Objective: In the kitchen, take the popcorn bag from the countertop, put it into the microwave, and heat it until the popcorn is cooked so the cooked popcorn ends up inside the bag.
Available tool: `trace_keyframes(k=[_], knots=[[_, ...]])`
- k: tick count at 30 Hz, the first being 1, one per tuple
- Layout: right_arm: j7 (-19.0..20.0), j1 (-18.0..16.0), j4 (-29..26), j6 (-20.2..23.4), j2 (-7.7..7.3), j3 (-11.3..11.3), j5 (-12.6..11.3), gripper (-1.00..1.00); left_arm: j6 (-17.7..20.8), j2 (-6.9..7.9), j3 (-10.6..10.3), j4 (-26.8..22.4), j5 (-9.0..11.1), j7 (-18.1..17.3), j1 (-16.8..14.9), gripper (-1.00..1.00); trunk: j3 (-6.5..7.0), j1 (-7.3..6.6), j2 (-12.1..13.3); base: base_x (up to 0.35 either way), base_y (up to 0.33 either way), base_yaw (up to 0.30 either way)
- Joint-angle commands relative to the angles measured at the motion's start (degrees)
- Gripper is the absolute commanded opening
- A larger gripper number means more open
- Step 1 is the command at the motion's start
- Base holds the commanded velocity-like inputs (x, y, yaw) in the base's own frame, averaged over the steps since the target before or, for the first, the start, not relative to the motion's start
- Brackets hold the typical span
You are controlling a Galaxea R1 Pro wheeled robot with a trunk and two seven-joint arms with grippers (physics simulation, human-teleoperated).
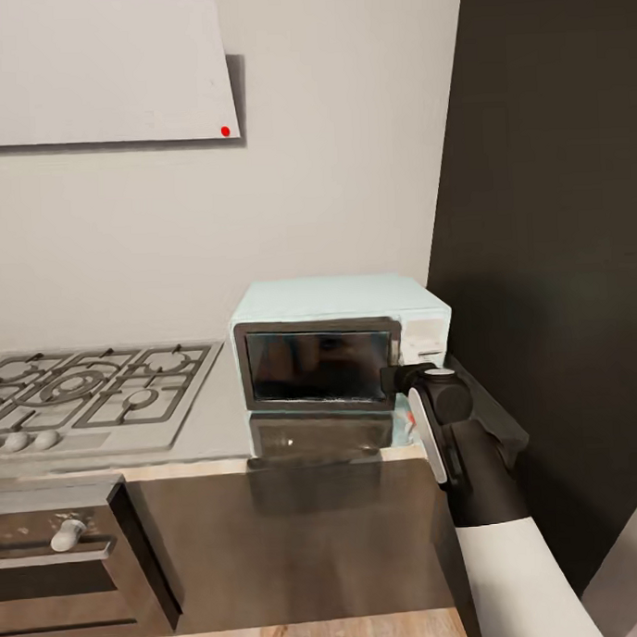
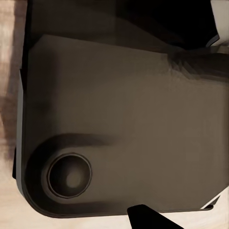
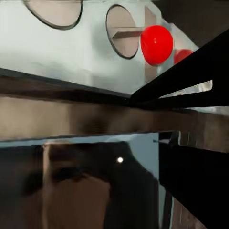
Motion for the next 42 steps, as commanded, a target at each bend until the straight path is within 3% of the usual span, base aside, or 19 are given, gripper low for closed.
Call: trace_keyframes(k=[1,32,33,42], knots=[[0.11,-0.04,-0.03,0.27,0.01,0.07,-0.11,-1.0,-0.11,-0.01,0.03,-0.04,0.4,-0.07,0.0,1.0,-0.05,-0.04,-0.03,-0.332,0.0,0.0],[0.11,-0.04,-0.03,0.54,0.01,0.07,-0.19,-1.0,-0.21,0.01,0.02,-0.04,0.37,-0.18,0.0,1.0,-0.05,-0.04,-0.03,-0.089,0.0,0.0],[0.11,-0.04,-0.03,0.56,0.01,0.07,-0.14,1.0,-0.21,0.0,0.03,-0.04,0.37,-0.18,0.01,1.0,-0.05,-0.04,-0.03,0.0,0.0,0.0],[0.19,-0.04,-0.03,0.75,0.01,0.07,-0.15,1.0,-0.19,0.07,0.03,-0.04,0.38,-0.18,0.01,1.0,-0.05,-0.04,-0.03,0.0,0.0,0.0]])
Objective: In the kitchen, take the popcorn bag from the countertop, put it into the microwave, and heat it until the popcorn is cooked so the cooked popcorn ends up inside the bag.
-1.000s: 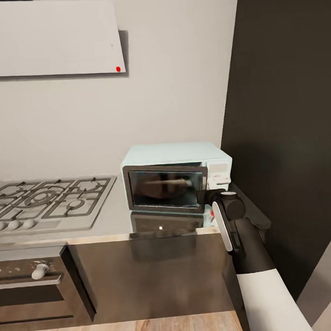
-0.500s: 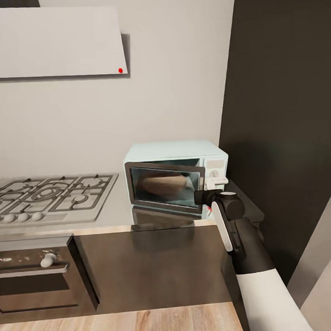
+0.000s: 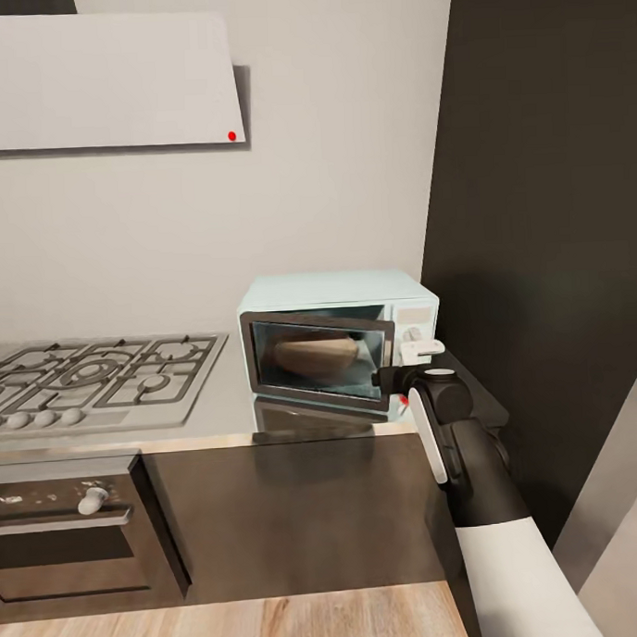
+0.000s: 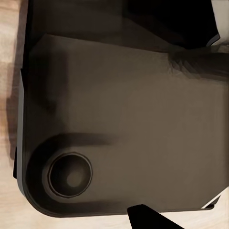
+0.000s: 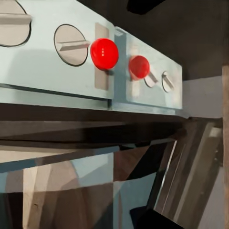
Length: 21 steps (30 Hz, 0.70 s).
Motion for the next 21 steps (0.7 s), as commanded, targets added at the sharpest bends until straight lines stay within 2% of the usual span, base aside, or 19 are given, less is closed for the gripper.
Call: trace_keyframes(k=[1,4,6,8,9,10,11,12,13,17,19,21], knots=[[0.13,-0.04,-0.04,0.37,0.01,0.06,0.42,1.0,-0.11,0.0,0.03,-0.05,0.44,-0.07,0.0,1.0,-0.05,0.0,-0.03,0.0,0.0,0.0],[0.74,-0.04,-0.15,0.59,0.01,0.06,-0.17,1.0,-0.11,0.0,0.07,-0.05,0.45,-0.07,0.01,1.0,-0.05,0.0,-0.03,0.0,0.0,0.0],[2.36,-0.04,-0.51,2.29,0.01,0.06,-0.37,1.0,-0.12,0.0,0.08,-0.05,0.43,-0.07,0.0,1.0,-0.05,0.0,-0.03,0.0,0.0,0.0],[6.51,-0.04,-0.83,5.06,-0.14,0.04,-0.37,1.0,-0.12,0.0,0.09,-0.05,0.45,-0.07,0.0,1.0,-0.05,0.0,-0.03,0.0,0.0,0.0],[8.7,-0.04,-1.07,5.06,-0.29,0.03,-0.37,1.0,-0.1,0.0,0.07,-0.05,0.46,-0.07,0.01,1.0,-0.05,0.0,-0.03,0.0,0.0,0.0],[12.07,-0.04,-1.5,5.06,-1.08,0.04,-0.37,1.0,-0.11,0.0,0.08,-0.05,0.45,-0.07,0.0,1.0,-0.05,0.0,-0.03,0.0,0.0,0.0],[15.45,-0.04,-1.78,5.06,-3.17,0.05,-0.39,1.0,-0.11,0.0,0.07,-0.05,0.44,-0.07,0.0,1.0,-0.05,0.0,-0.03,0.0,0.0,0.0],[23.66,-0.04,-1.97,5.06,-8.98,0.06,-0.43,1.0,-0.1,0.0,0.09,-0.05,0.47,-0.07,0.0,1.0,-0.05,0.0,-0.03,0.0,0.0,0.0],[25.4,-0.04,-1.97,5.06,-10.57,0.06,-0.02,1.0,-0.11,0.0,0.09,-0.05,0.48,-0.07,0.0,1.0,-0.05,0.0,-0.03,0.0,0.0,0.0],[26.23,-0.04,-1.86,5.06,-12.74,-0.02,0.71,1.0,-0.06,0.0,0.09,-0.05,0.49,-0.07,0.0,1.0,-0.05,0.0,-0.03,0.0,0.0,0.0],[26.33,-0.04,-1.64,5.06,-15.19,-0.03,0.81,1.0,-0.07,0.0,0.09,-0.05,0.49,-0.07,0.01,1.0,-0.05,0.0,-0.03,0.0,0.0,0.0],[26.32,-0.04,-1.48,5.06,-16.41,-0.03,0.73,1.0,-0.07,0.0,0.09,-0.05,0.49,-0.07,0.01,1.0,-0.05,0.0,-0.03,0.0,0.0,0.0]])
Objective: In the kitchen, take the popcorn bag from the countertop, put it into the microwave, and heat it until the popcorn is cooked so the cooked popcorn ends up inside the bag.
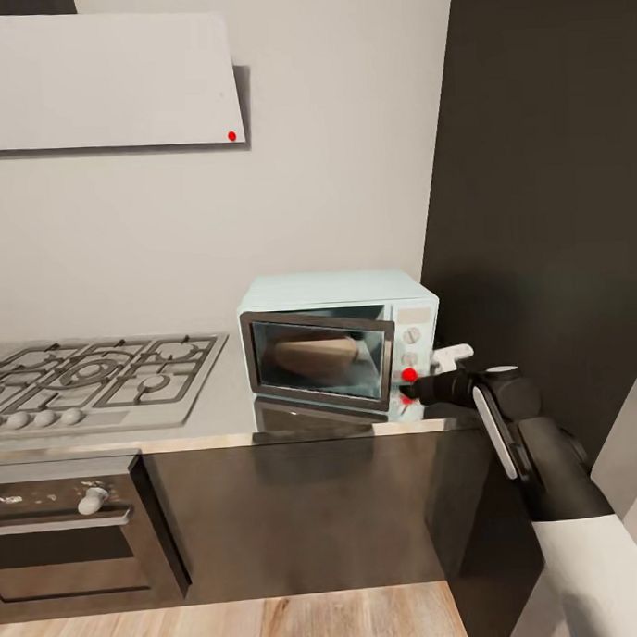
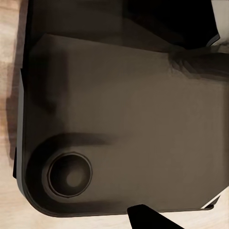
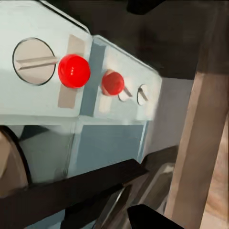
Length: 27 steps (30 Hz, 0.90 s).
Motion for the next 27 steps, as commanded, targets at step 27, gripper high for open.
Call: trace_keyframes(k=[27], knots=[[-6.02,-0.04,-0.09,0.2,-1.74,-1.29,0.4,1.0,0.12,0.0,0.09,-0.05,0.42,-0.15,0.01,1.0,-0.05,0.0,-0.03,0.134,0.0,0.0]])
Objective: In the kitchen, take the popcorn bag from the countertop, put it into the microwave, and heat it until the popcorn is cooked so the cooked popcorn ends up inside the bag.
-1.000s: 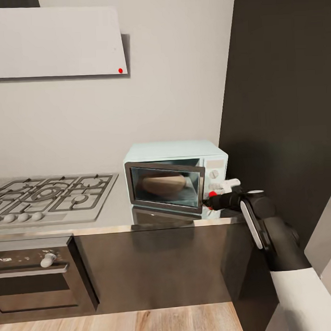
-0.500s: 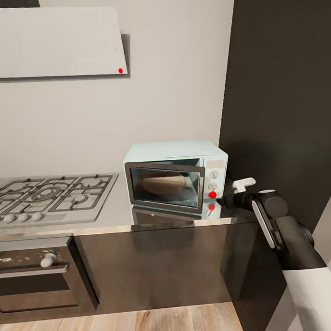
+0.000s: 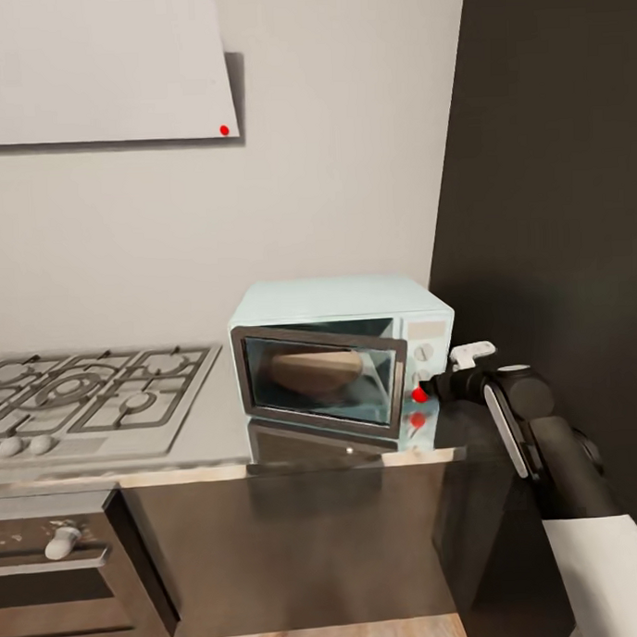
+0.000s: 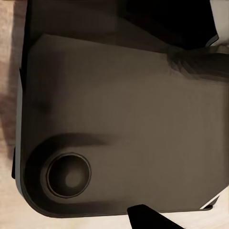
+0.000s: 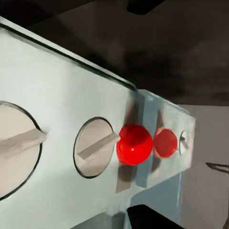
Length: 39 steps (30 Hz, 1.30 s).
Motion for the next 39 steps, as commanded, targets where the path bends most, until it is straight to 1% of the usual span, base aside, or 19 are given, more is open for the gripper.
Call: trace_keyframes(k=[1,2,4,5,7,8,10,13,14,17,19,22,23,25,27,29,33,39], knots=[[0.45,-0.04,0.01,0.22,-0.01,0.09,0.4,1.0,-0.09,-0.01,0.02,-0.05,0.42,-0.07,0.0,1.0,-0.05,0.02,-0.02,0.233,0.0,0.0],[0.46,-0.04,0.08,0.22,0.31,0.1,0.25,1.0,-0.09,-0.01,0.04,-0.05,0.42,-0.07,0.01,1.0,-0.05,0.02,-0.02,0.146,0.0,0.0],[0.48,-0.04,0.24,0.22,2.69,0.17,0.48,1.0,-0.11,-0.01,0.01,-0.05,0.42,-0.07,0.01,1.0,-0.05,0.02,-0.02,0.057,0.0,0.0],[0.5,-0.04,0.29,0.22,3.36,0.19,0.49,1.0,-0.14,-0.01,0.0,-0.05,0.42,-0.07,0.0,1.0,-0.05,0.02,-0.02,0.025,0.0,0.0],[0.74,-0.04,0.37,0.22,4.41,0.27,0.09,1.0,-0.15,-0.01,-0.02,-0.05,0.42,-0.07,0.0,1.0,-0.05,0.02,-0.02,0.009,0.0,0.0],[0.91,-0.04,0.38,0.22,4.56,0.33,-0.01,1.0,-0.17,-0.01,-0.02,-0.05,0.42,-0.07,-0.01,1.0,-0.05,0.02,-0.02,0.003,0.0,0.0],[1.08,-0.04,0.38,0.22,4.65,0.4,-0.23,1.0,-0.18,-0.01,-0.02,-0.05,0.42,-0.07,-0.01,1.0,-0.05,0.02,-0.02,0.001,0.0,0.0],[1.79,-0.04,0.39,0.22,4.7,0.52,-1.78,1.0,-0.18,-0.01,-0.02,-0.05,0.4,-0.07,0.0,1.0,-0.05,0.02,-0.02,0.0,0.0,0.0],[2.4,-0.04,0.39,0.22,4.67,0.54,-2.81,1.0,-0.18,-0.01,-0.02,-0.05,0.42,-0.07,0.0,1.0,-0.05,0.02,-0.02,0.0,0.0,0.0],[4.08,0.05,0.35,0.22,4.41,0.63,-3.48,1.0,-0.18,-0.01,-0.02,-0.05,0.36,-0.07,0.0,1.0,-0.05,0.02,-0.02,0.0,0.0,0.0],[6.72,1.7,-0.26,0.22,3.97,0.77,-3.49,1.0,-0.18,-0.01,-0.02,-0.05,0.37,-0.07,0.0,1.0,-0.05,0.02,-0.02,0.0,0.0,0.0],[8.81,2.66,-0.45,0.22,3.86,0.86,-3.59,1.0,-0.18,-0.01,-0.02,-0.05,0.4,-0.07,0.02,1.0,-0.05,0.02,-0.02,0.0,0.0,0.0],[11.53,3.62,-0.55,0.22,3.82,1.02,-3.51,1.0,-0.18,-0.01,-0.02,-0.05,0.4,-0.07,0.02,1.0,-0.05,0.02,-0.02,0.0,0.0,0.0],[14.21,5.06,-0.57,0.22,3.78,1.1,-3.25,1.0,-0.18,-0.01,-0.02,-0.05,0.39,-0.07,0.0,1.0,-0.05,0.02,-0.02,0.0,0.0,0.0],[16.46,5.73,-0.6,0.22,3.77,1.26,-3.2,1.0,-0.18,-0.01,-0.02,-0.05,0.42,-0.07,0.0,1.0,-0.05,0.02,-0.02,0.0,0.0,0.0],[18.0,5.82,-0.64,0.22,3.75,1.98,-3.08,1.0,-0.18,-0.01,-0.02,-0.05,0.42,-0.07,0.0,1.0,-0.05,0.02,-0.02,0.0,0.0,0.0],[18.86,5.91,-0.66,0.22,3.82,2.69,-2.86,1.0,-0.37,-0.01,-0.08,-0.05,0.42,-0.04,-0.01,1.0,-0.05,0.02,-0.02,0.0,0.0,0.0],[18.61,5.87,-0.67,0.22,3.84,2.76,-2.54,1.0,-0.59,-0.08,-0.11,-0.05,0.38,-0.04,-0.01,1.0,-0.05,0.02,-0.02,-0.077,0.055,0.0]])
